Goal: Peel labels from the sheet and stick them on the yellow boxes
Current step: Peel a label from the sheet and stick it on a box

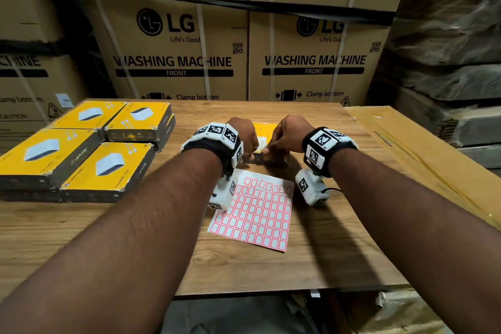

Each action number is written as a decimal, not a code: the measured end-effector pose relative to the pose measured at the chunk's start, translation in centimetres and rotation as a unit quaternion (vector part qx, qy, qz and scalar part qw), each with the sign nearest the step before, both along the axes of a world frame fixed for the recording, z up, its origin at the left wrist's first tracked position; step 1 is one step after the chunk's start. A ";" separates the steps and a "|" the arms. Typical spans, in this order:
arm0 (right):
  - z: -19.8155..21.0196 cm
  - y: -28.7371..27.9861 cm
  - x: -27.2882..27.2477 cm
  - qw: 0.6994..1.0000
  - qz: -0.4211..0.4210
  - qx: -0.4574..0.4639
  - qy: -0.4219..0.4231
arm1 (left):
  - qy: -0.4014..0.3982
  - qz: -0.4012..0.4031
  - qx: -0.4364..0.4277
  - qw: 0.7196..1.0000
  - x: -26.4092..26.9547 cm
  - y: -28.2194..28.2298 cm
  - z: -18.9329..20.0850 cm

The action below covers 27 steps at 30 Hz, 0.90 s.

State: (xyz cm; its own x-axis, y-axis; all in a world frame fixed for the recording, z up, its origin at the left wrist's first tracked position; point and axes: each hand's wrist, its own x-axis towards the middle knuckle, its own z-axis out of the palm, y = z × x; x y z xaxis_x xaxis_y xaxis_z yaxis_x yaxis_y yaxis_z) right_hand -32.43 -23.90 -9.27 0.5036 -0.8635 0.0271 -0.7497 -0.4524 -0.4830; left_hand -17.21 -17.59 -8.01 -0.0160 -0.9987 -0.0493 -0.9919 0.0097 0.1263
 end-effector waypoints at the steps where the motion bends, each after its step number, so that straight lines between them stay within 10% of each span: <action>1: -0.3 -0.3 -0.2 1.000 -0.009 0.010 -0.013 | 0.004 -0.001 -0.002 1.000 0.0 -0.1 -0.1; 14: -0.9 -1.0 -2.6 0.977 0.056 0.184 -0.093 | -0.003 0.089 -0.066 0.994 -1.3 -2.3 -0.9; 27: -1.0 -1.0 -1.9 0.988 0.052 0.134 -0.052 | -0.016 0.121 -0.079 0.989 -1.2 -3.2 -1.4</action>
State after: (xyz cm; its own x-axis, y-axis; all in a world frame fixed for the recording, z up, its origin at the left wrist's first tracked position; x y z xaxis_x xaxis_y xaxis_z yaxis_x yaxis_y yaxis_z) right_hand -34.35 -24.91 -10.30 0.5965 -0.7905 -0.1391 -0.6459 -0.3698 -0.6679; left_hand -18.39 -20.74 -9.39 0.2237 -0.9684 0.1102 -0.9711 -0.2117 0.1103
